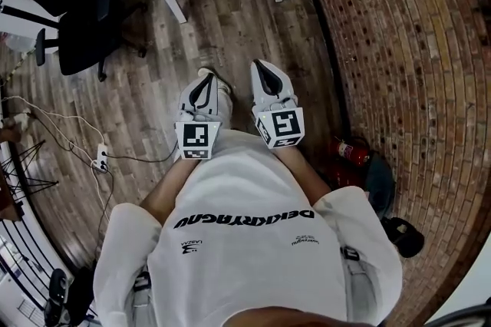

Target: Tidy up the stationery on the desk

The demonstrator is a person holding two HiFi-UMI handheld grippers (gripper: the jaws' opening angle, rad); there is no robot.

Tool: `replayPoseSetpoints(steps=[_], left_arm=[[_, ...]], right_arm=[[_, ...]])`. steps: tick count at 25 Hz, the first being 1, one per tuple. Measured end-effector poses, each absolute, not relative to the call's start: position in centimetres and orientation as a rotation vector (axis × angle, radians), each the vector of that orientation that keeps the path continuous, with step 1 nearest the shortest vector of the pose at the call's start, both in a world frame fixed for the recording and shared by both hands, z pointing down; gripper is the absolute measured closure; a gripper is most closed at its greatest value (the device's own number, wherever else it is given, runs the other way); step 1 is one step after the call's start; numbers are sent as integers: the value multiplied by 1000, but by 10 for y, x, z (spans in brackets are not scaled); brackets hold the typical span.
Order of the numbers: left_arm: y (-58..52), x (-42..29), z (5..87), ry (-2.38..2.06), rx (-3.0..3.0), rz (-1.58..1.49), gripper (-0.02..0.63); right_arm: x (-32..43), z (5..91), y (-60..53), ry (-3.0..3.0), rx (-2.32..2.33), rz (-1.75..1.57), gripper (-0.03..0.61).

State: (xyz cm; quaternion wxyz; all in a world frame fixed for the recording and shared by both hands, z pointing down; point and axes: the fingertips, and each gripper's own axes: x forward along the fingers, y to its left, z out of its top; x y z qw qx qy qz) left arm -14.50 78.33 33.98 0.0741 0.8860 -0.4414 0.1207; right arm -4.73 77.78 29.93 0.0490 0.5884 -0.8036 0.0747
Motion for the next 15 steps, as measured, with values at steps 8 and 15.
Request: replayPoseSetpoints(steps=[8, 15], left_arm=[[651, -123, 336, -1293, 2646, 313, 616], [523, -115, 319, -1298, 2609, 277, 615]], right_arm=[[-32, 295, 648, -2417, 1758, 223, 577], [-27, 277, 528, -2412, 1747, 203, 577]])
